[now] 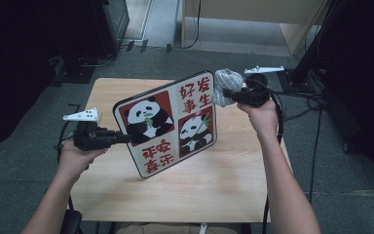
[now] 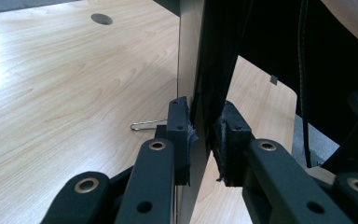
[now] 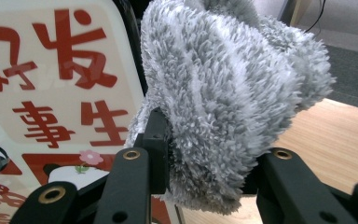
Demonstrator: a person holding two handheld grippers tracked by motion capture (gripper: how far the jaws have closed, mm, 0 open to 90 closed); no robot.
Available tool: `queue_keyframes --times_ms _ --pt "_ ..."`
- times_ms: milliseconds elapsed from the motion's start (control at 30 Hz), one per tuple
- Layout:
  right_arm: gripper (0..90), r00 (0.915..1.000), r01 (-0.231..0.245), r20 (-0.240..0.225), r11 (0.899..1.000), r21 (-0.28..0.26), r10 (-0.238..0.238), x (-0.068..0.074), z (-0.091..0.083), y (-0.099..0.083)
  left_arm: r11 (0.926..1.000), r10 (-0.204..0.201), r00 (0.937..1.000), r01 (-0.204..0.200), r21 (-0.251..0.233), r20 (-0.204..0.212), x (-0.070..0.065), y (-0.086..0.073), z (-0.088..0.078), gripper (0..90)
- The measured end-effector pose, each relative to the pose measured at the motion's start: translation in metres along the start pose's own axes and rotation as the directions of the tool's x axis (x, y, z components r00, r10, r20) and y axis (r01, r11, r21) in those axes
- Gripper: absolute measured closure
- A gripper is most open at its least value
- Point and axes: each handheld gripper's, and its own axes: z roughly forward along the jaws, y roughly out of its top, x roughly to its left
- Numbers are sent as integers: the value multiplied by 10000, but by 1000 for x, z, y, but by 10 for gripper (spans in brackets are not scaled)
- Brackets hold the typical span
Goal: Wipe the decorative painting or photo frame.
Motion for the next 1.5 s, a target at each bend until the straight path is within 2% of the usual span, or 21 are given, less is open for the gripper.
queue_keyframes --times_ms 533,667,800,1500 --pt "658 9994 -276 -208 9985 -475 266 -3 2 -28 10000 -12 10000 12 -30 -42 -1 0 1 779" --pt "658 10000 72 1 9994 -335 -72 0 3 -33 10000 -12 10000 12 -32 -49 -1 0 1 780" --pt "658 9999 145 32 9995 -269 -144 1 3 -36 10000 -13 10000 13 -40 -33 -1 0 1 780" --pt "658 9999 -118 -59 9999 122 119 -7 14 -71 10000 -47 10000 47 -24 -42 -1 0 1 779"
